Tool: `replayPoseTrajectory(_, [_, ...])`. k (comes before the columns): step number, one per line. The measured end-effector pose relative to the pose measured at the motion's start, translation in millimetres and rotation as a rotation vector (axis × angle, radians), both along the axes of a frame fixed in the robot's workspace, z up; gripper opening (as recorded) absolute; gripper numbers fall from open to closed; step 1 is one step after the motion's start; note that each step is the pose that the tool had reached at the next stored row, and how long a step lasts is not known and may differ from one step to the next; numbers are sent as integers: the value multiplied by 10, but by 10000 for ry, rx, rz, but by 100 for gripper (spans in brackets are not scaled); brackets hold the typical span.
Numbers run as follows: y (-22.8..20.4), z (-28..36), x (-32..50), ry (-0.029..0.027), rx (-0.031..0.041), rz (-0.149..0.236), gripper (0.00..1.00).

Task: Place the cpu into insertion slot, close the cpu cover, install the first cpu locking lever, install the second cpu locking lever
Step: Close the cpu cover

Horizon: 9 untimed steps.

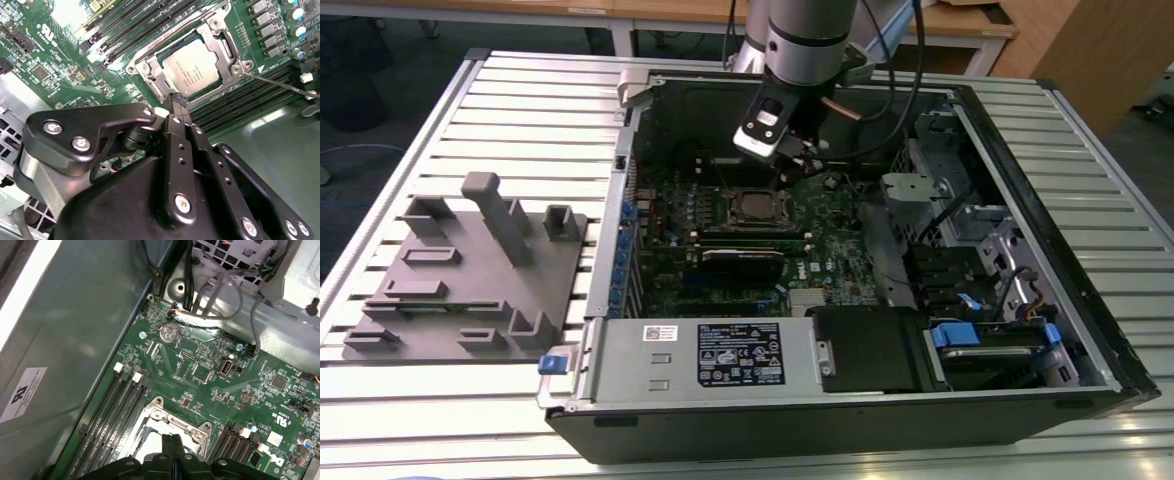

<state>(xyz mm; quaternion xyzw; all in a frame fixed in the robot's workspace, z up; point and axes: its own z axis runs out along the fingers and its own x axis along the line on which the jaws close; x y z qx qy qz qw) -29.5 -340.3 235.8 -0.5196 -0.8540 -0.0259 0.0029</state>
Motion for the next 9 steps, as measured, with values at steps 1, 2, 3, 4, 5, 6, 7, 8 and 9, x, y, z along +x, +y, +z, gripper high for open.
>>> replayPoseTrajectory(1, [0, 0, 0, 0, -1, 61, 11])
replayPoseTrajectory(2, [0, 0, 0, 0, 0, 124, 11])
replayPoseTrajectory(3, [0, 0, 0, 0, 0, 183, 11])
replayPoseTrajectory(4, [0, 0, 0, 0, 0, 241, 11])
replayPoseTrajectory(5, [0, 0, 0, 0, 0, 296, 11])
replayPoseTrajectory(6, [0, 0, 0, 0, 0, 340, 11])
replayPoseTrajectory(7, [0, 0, 0, 0, 0, 359, 11])
replayPoseTrajectory(8, [0, 0, 0, 0, 0, 361, 11])
replayPoseTrajectory(9, [0, 0, 0, 0, -1, 362, 11])
